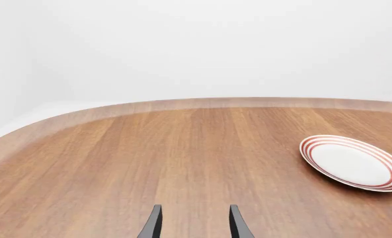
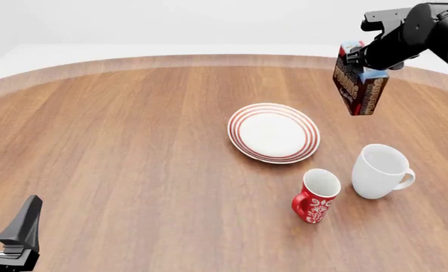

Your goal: Put the chocolate pudding to the right of the plate.

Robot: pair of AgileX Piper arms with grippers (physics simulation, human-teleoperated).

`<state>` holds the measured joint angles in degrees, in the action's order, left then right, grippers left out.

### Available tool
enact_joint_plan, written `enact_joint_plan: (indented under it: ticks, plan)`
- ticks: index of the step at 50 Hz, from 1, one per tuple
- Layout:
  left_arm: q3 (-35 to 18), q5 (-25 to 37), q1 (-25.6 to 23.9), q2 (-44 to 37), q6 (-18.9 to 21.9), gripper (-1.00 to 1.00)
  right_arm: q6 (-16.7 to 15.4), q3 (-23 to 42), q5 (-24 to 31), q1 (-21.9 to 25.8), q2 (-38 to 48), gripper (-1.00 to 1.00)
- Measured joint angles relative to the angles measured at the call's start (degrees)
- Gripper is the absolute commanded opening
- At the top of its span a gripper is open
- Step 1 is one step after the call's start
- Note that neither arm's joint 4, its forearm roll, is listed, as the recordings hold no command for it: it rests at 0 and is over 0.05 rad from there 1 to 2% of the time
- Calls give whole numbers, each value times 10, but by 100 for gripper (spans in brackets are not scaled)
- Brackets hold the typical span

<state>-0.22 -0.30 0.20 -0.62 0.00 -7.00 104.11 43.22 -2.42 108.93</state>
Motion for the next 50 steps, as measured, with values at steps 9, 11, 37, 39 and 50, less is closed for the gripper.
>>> enact_joint_plan:
  ticks: [9,11,37,39,50]
  plan:
    - [0,0,0,0,0,100,5,7,-10,-13,27,-100]
    - [0,0,0,0,0,100,7,12,-11,-13,35,-100]
    - [0,0,0,0,0,100,26,62,-32,-22,136,-100]
    - [0,0,0,0,0,100,26,61,-36,-24,141,-100]
    - [0,0,0,0,0,100,26,64,-51,-41,178,-100]
